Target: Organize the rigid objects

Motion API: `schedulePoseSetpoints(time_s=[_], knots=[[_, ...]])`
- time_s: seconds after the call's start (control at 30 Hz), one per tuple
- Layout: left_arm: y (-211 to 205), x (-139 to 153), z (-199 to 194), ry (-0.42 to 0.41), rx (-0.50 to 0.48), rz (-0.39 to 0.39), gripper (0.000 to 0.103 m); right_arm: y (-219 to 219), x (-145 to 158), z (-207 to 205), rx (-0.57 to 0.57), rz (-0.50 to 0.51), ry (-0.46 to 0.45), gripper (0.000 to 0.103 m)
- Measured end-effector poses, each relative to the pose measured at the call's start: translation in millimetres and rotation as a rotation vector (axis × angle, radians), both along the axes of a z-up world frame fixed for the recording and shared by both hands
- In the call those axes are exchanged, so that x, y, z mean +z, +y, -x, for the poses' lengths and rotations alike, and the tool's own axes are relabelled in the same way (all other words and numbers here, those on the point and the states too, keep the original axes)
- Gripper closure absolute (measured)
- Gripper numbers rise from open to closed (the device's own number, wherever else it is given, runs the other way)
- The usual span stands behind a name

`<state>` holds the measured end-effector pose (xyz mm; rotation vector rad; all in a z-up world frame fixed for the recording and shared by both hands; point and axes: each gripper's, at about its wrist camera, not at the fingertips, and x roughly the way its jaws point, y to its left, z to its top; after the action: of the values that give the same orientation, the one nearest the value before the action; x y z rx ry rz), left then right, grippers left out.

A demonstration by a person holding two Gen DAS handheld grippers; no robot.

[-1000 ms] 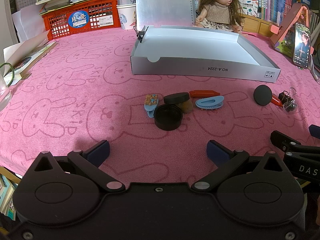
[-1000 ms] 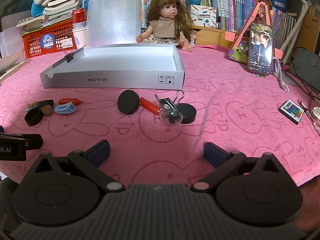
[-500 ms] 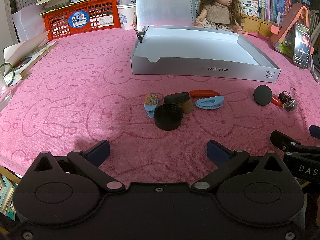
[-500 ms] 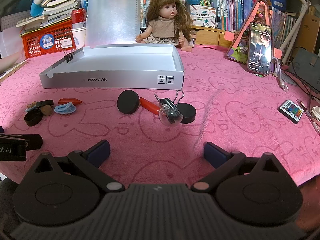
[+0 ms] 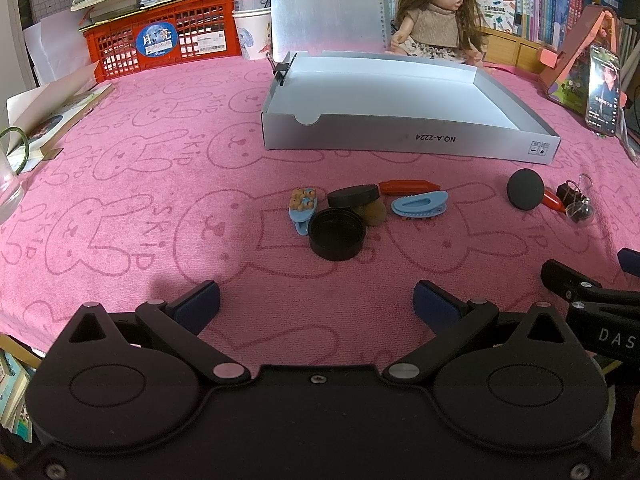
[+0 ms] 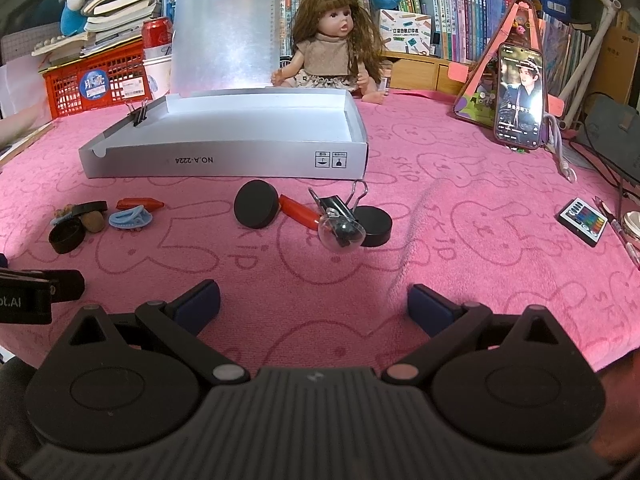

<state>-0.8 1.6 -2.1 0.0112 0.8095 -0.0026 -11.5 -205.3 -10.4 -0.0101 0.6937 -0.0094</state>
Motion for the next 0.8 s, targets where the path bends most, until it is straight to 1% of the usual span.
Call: schedulePoseSetpoints(time_s=[0.23, 0.47, 0.57, 0.6, 0.63, 0.73, 0.77, 0.8], knots=[[-0.6, -0.7, 2.3, -0.012, 0.0, 0.0, 0.0, -1.0, -2.6, 5.3, 0.005, -0.004, -0.035, 0.0], [-0.1, -2.9, 8.8, -0.057, -0.012, -0.001, 0.0, 0.0, -1.9, 4.8, 0.006, -0.006, -0.041, 0.0], [0.3, -0.9, 7.8, -0.049, -0.019, -0.002, 0.001, -1.5, -0.6, 4.9, 0.004, -0.02, -0.055, 0.0], [0.1, 0.1, 7.6, -0.049, -0.023, -0.004, 0.002, -2.6, 0.7, 4.7, 0.001, -0.025, -0.064, 0.001], [-0.3, 1.3, 7.7, -0.055, -0.031, -0.005, 0.007, -3.9, 2.5, 4.6, -0.003, -0.028, -0.077, 0.003], [-3.2, 5.2, 9.5, -0.091, -0.055, -0.023, 0.012, -8.3, 7.7, 3.7, -0.008, -0.028, -0.116, 0.007], [-4.2, 6.7, 10.2, -0.106, -0.062, -0.027, 0.016, -10.2, 9.1, 2.4, -0.012, -0.025, -0.127, 0.008], [-5.2, 8.5, 11.2, -0.125, -0.069, -0.03, 0.019, -11.7, 10.3, 0.8, -0.013, -0.023, -0.131, 0.011]])
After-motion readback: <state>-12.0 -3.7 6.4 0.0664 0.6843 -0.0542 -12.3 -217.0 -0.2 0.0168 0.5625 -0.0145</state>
